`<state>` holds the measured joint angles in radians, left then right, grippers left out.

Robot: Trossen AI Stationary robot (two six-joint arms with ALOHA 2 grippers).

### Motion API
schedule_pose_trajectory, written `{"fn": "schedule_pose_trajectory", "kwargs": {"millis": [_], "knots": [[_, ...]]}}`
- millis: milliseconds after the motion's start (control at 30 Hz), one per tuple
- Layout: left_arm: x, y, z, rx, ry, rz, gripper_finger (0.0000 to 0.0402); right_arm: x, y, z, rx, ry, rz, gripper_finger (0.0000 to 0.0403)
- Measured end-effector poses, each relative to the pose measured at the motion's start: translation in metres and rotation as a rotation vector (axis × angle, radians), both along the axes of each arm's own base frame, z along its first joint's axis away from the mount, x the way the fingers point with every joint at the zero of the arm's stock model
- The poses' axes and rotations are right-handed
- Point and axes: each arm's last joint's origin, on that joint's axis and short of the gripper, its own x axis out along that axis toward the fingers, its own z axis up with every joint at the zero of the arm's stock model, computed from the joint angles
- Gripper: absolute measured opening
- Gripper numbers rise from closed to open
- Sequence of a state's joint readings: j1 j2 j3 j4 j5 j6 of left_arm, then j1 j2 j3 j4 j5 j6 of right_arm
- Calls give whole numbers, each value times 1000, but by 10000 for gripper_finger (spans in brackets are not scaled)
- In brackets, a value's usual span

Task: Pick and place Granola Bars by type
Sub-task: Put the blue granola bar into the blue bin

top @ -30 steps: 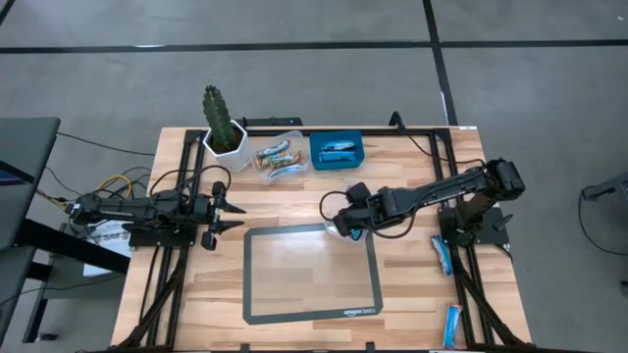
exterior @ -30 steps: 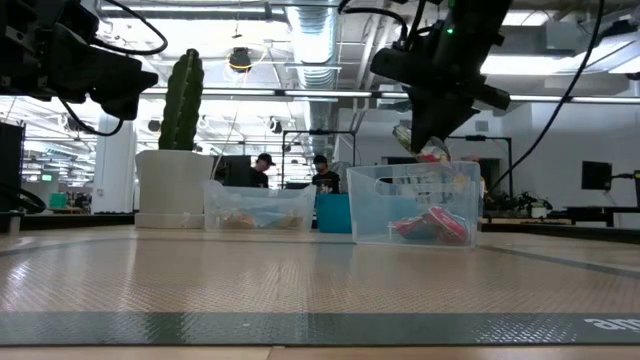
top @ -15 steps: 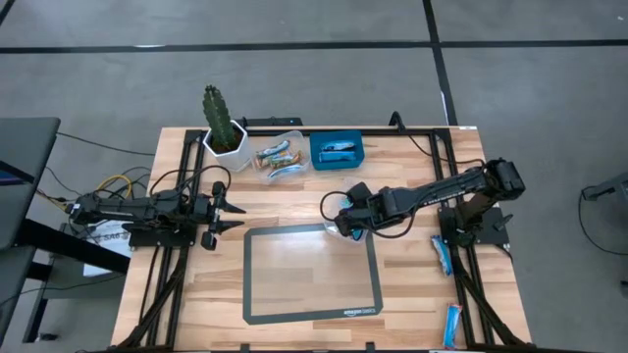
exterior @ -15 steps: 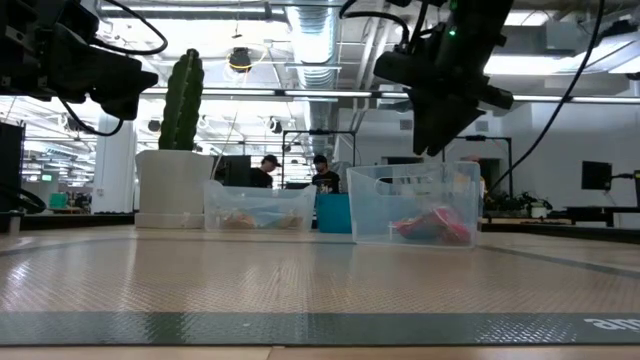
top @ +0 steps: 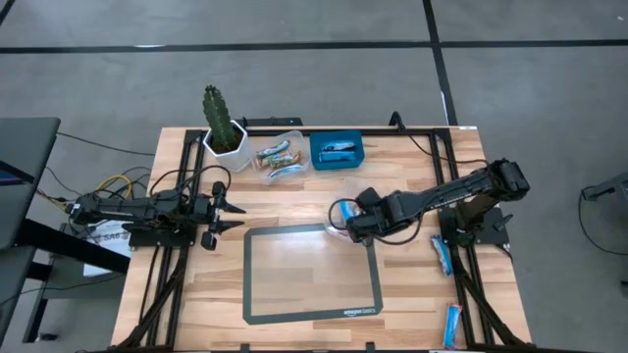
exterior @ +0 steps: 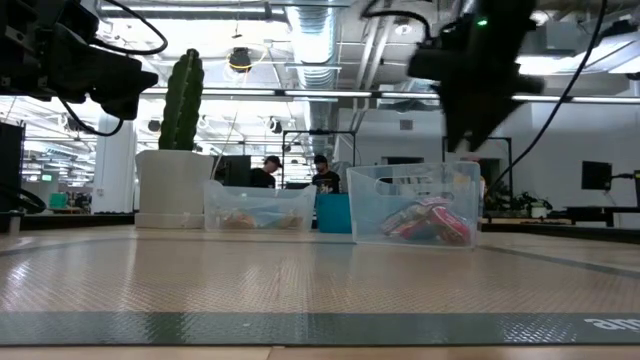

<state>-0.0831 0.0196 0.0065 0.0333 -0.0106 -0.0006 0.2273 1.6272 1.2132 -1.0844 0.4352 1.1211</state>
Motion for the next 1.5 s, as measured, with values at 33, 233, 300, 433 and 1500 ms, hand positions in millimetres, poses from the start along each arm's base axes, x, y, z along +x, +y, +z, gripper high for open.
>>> {"fn": "schedule_pose_trajectory", "kwargs": {"millis": [33,233,300,433,1500], "knots": [[0,0,0,-1,0,0,135,-4,2,1,16,24,-21,191],[0,0,0,0,0,0,135,-28,12,1,120,214,-144,192],[0,0,0,0,0,0,135,-33,16,1,144,252,-164,193],[0,0,0,-7,1,0,135,-41,26,2,175,314,-192,194],[0,0,0,-4,1,0,135,-105,58,-69,398,657,-445,177]]}}
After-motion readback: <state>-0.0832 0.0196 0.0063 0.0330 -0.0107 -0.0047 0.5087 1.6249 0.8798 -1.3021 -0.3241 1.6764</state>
